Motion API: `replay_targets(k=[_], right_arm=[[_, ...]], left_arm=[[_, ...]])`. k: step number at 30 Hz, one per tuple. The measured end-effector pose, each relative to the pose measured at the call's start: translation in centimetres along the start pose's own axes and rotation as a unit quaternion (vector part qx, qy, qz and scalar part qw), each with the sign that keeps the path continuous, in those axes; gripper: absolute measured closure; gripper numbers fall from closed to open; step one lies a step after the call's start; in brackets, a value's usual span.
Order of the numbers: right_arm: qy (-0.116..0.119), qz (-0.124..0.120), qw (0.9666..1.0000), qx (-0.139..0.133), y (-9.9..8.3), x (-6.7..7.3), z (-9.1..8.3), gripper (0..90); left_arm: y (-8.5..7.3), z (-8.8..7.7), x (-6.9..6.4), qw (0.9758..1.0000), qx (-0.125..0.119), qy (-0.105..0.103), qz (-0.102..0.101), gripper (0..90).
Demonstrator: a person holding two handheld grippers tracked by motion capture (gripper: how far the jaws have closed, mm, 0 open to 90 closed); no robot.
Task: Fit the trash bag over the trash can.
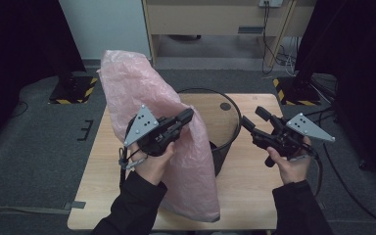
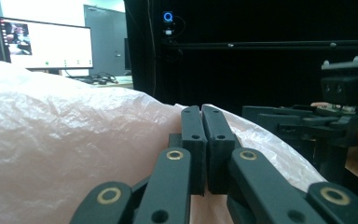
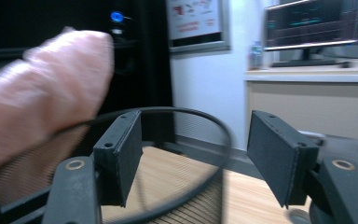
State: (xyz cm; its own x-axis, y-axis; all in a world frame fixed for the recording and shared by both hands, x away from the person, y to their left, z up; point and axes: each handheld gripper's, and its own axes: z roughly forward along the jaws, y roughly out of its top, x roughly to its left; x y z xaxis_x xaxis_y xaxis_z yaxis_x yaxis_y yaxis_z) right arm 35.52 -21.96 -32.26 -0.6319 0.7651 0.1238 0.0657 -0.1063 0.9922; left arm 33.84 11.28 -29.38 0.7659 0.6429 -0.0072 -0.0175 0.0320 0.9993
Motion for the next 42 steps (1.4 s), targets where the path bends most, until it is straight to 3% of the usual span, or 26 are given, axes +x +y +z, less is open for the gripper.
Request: replay_targets(k=[7, 9, 11, 13, 17, 21, 25, 31, 34, 39, 42], right_arm=[[0.058, 0.021, 0.9981, -0.004, 1.0, 1.8, 1.0, 36.0], [0.070, 0.016, 0.9974, -0.001, 1.1, 2.3, 1.3, 35.5], [0.086, 0.017, 0.9961, 0.004, 1.1, 2.7, 1.6, 35.0], [0.116, 0.041, 0.9924, 0.000, 0.9, 3.2, 2.0, 34.5], [0.128, 0.032, 0.9911, 0.018, 0.7, 3.7, 2.5, 34.2], [0.147, 0.022, 0.9886, 0.024, 0.4, 4.2, 3.0, 44.2], [0.167, 0.029, 0.9852, 0.028, 0.3, 4.4, 3.1, 58.2], [0.180, 0.036, 0.9825, 0.033, -0.2, 4.5, 3.4, 62.5], [0.193, 0.038, 0.9800, 0.032, -0.3, 4.5, 3.5, 70.4], [0.201, 0.032, 0.9785, 0.032, -0.4, 4.5, 3.4, 83.0], [0.197, 0.028, 0.9793, 0.037, -0.5, 4.3, 3.3, 89.8]], left_arm=[[-0.6, 1.1, -0.9, 0.9998, 0.015, -0.006, 0.009, 88.0], [-0.8, 1.3, -1.1, 0.9998, 0.018, -0.008, 0.010, 87.9], [-0.9, 1.6, -1.4, 0.9997, 0.019, -0.008, 0.009, 87.9], [-1.0, 1.9, -1.6, 0.9998, 0.017, -0.010, 0.007, 87.9], [-1.0, 2.5, -2.1, 0.9995, 0.025, -0.015, 0.011, 87.9], [-1.0, 2.8, -2.3, 0.9996, 0.021, -0.018, 0.002, 87.8], [-1.0, 2.7, -2.0, 0.9996, 0.020, -0.019, -0.002, 87.6], [-1.0, 2.7, -2.0, 0.9993, 0.017, -0.029, -0.014, 88.0], [-1.1, 2.8, -1.8, 0.9991, 0.016, -0.035, -0.020, 88.0], [-1.2, 2.7, -1.7, 0.9984, 0.014, -0.045, -0.030, 87.8], [-1.2, 2.7, -1.4, 0.9981, 0.014, -0.044, -0.041, 83.9]])
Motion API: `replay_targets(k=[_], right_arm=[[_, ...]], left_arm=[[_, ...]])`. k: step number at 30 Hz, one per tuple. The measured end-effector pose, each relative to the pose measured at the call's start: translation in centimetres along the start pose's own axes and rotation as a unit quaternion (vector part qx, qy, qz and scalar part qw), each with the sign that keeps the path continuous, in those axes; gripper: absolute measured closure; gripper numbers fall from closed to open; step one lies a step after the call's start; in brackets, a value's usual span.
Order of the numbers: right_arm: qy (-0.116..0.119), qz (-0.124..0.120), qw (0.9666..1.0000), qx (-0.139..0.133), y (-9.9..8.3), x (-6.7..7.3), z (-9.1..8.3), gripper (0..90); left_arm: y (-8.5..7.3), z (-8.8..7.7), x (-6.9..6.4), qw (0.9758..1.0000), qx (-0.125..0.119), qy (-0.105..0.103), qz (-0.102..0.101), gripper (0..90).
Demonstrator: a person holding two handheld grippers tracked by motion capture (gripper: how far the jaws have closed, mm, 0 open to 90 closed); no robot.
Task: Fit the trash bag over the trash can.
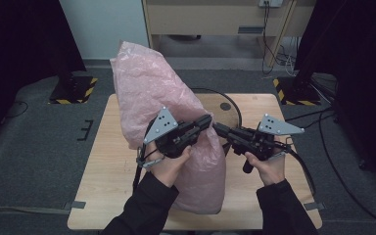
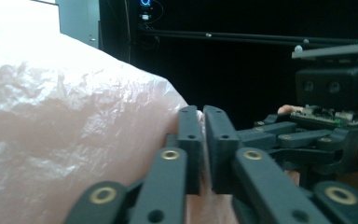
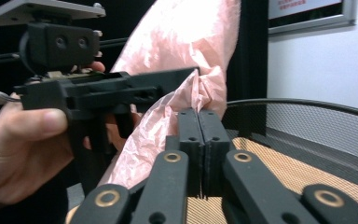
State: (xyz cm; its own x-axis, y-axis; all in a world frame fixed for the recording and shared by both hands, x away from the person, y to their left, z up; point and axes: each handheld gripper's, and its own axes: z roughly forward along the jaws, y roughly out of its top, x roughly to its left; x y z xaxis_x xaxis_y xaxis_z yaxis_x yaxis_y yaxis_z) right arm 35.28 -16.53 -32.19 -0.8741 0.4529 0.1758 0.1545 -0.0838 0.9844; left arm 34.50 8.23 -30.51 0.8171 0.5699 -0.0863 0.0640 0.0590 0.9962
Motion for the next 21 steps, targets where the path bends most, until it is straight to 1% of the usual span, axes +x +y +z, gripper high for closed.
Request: replay_targets(k=[2, 3, 5, 7, 9, 10, 11, 12, 15, 19, 20, 21], right_arm=[[-0.015, -0.005, 0.9999, 0.003, -0.1, -0.2, 0.0, 90.0], [-0.021, -0.002, 0.9998, 0.004, -0.2, -0.3, 0.0, 90.0], [-0.037, -0.005, 0.9992, 0.013, -0.2, -0.5, 0.0, 90.0], [-0.052, -0.004, 0.9985, 0.014, -0.1, -0.6, -0.1, 90.0], [-0.065, -0.006, 0.9977, 0.016, 0.0, -0.7, -0.2, 90.0], [-0.072, -0.007, 0.9972, 0.018, 0.1, -0.8, -0.2, 90.0], [-0.080, -0.008, 0.9965, 0.022, 0.1, -0.9, -0.3, 90.0], [-0.090, -0.007, 0.9957, 0.022, 0.2, -1.0, -0.5, 90.0], [-0.105, 0.003, 0.9943, 0.017, 0.2, -1.5, -0.8, 90.0], [-0.126, 0.008, 0.9919, 0.012, 0.0, -2.2, -1.1, 90.0], [-0.130, 0.007, 0.9914, 0.016, 0.0, -2.4, -1.1, 90.0], [-0.136, 0.004, 0.9904, 0.021, 0.0, -2.5, -1.1, 90.0]], left_arm=[[0.1, -0.2, 0.1, 1.0000, -0.006, 0.005, -0.005, 75.1], [0.2, -0.4, 0.1, 0.9999, -0.009, 0.008, -0.004, 72.2], [0.5, -0.9, 0.2, 0.9996, -0.013, 0.025, 0.004, 64.6], [1.0, -1.9, 0.6, 0.9990, -0.018, 0.039, 0.009, 59.2], [1.3, -2.7, 1.0, 0.9982, -0.021, 0.054, 0.012, 58.1], [1.4, -3.2, 1.2, 0.9978, -0.024, 0.061, 0.009, 58.0], [1.6, -4.0, 1.6, 0.9970, -0.024, 0.073, 0.009, 57.6], [1.6, -4.7, 2.0, 0.9958, -0.024, 0.087, 0.015, 57.2], [1.5, -5.9, 2.8, 0.9941, -0.028, 0.105, 0.009, 56.8], [1.1, -6.8, 3.9, 0.9910, -0.023, 0.132, 0.011, 54.4], [0.9, -6.9, 4.1, 0.9903, -0.019, 0.137, 0.012, 53.9], [0.8, -6.9, 4.3, 0.9901, -0.015, 0.139, 0.013, 53.4]])
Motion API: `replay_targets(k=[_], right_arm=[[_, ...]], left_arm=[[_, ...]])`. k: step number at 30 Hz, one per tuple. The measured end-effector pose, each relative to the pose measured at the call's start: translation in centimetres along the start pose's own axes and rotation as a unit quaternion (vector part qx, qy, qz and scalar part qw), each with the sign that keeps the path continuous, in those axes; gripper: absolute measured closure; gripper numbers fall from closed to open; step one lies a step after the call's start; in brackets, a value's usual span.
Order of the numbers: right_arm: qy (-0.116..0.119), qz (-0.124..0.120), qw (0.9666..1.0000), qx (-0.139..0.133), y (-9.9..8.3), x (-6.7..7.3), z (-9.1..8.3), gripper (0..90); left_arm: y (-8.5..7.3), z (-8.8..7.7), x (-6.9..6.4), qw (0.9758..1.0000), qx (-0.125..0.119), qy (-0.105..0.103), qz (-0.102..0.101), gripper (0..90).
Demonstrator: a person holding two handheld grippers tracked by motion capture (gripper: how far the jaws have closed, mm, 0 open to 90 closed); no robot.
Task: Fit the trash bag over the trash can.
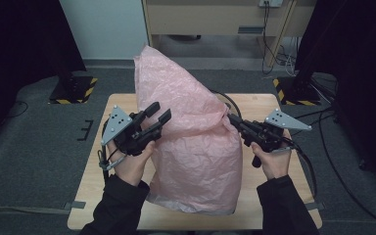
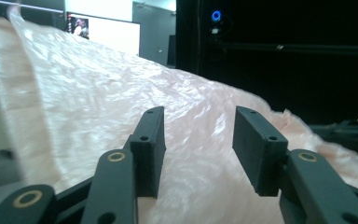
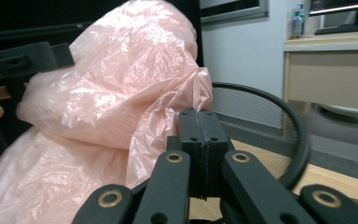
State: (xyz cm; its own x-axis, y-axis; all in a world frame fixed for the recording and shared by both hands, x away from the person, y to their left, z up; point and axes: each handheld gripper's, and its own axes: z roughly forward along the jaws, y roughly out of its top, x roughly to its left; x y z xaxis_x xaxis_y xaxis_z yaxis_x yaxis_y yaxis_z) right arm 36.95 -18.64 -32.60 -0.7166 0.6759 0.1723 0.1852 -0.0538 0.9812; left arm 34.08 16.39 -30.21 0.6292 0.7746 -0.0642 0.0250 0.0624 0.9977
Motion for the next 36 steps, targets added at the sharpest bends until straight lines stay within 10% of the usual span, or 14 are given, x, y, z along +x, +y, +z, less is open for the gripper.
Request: replay_targets(k=[21, 30, 36], right_arm=[[-0.031, -0.019, 0.9992, 0.018, -0.5, -2.1, 0.0, 88.6], [-0.045, 0.002, 0.9975, -0.054, 1.5, -3.2, -1.2, 63.1], [-0.018, -0.003, 0.9992, -0.036, 2.2, -3.1, 0.7, 47.0]], left_arm=[[-3.6, 3.3, 1.4, 0.9973, 0.070, 0.013, 0.018, 61.3], [-3.6, 3.7, 1.5, 0.9963, 0.081, 0.006, 0.029, 63.0], [-3.6, 3.7, 1.6, 0.9968, 0.077, -0.001, 0.021, 63.6]])
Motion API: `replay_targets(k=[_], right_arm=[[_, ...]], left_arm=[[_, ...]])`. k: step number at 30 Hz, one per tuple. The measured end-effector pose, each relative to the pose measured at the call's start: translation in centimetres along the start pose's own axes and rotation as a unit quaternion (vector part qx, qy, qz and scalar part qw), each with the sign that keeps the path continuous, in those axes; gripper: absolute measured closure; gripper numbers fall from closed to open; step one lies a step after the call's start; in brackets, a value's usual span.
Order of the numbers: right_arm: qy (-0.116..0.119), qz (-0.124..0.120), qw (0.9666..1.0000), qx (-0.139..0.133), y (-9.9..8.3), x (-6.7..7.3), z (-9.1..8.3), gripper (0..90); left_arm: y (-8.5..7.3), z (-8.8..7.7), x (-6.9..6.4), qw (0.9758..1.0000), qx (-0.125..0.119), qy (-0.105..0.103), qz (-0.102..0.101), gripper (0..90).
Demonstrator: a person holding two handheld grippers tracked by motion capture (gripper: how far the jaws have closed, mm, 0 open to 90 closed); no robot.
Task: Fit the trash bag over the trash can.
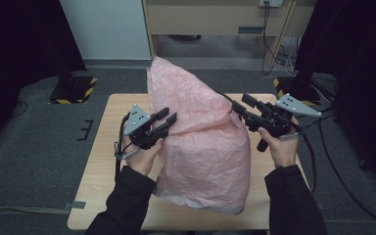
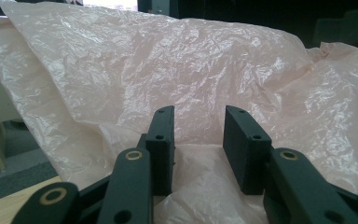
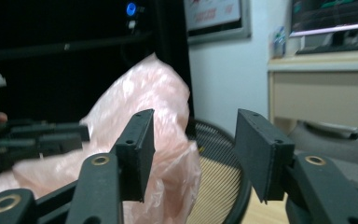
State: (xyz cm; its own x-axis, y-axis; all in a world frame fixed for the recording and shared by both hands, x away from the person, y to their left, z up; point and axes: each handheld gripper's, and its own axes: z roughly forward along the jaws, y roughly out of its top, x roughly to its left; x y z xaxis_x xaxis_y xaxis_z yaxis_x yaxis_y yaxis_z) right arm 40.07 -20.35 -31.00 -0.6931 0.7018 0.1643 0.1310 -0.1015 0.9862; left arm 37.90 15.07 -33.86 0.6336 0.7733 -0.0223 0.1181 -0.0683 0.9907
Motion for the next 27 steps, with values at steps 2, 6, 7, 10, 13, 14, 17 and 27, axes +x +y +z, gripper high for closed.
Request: replay_targets(k=[2, 6, 7, 10, 13, 14, 17, 27], right_arm=[[0.007, -0.004, 0.9999, 0.009, -0.3, 0.0, 0.6, 45.6], [0.034, -0.004, 0.9992, 0.023, -0.7, -0.2, 1.6, 48.3], [0.039, -0.008, 0.9987, 0.033, -0.8, -0.3, 1.8, 52.2], [0.053, -0.026, 0.9965, 0.060, -1.0, -0.2, 2.0, 72.8], [0.053, -0.037, 0.9939, 0.090, -1.2, -0.1, 1.9, 88.6], [0.051, -0.037, 0.9931, 0.099, -1.3, -0.2, 1.9, 90.0], [0.039, -0.042, 0.9919, 0.114, -1.6, -0.3, 1.9, 90.0], [0.023, -0.082, 0.9871, 0.135, -1.6, 0.3, 2.0, 90.0]], left_arm=[[-0.1, 0.0, 0.0, 1.0000, -0.004, -0.001, -0.004, 63.6], [0.0, 0.0, 0.1, 1.0000, -0.002, -0.005, -0.001, 63.6], [0.0, 0.0, 0.1, 1.0000, -0.001, -0.005, -0.001, 63.6], [0.0, 0.0, 0.2, 1.0000, -0.001, -0.008, -0.004, 63.5], [-0.1, 0.0, 0.3, 0.9998, -0.006, -0.012, -0.012, 60.9], [-0.1, -0.1, 0.4, 0.9997, -0.011, -0.011, -0.017, 58.3], [0.0, -0.5, 0.6, 0.9991, -0.031, 0.000, -0.029, 48.1], [-0.5, -1.3, 2.3, 0.9959, -0.042, 0.047, -0.065, 41.7]])
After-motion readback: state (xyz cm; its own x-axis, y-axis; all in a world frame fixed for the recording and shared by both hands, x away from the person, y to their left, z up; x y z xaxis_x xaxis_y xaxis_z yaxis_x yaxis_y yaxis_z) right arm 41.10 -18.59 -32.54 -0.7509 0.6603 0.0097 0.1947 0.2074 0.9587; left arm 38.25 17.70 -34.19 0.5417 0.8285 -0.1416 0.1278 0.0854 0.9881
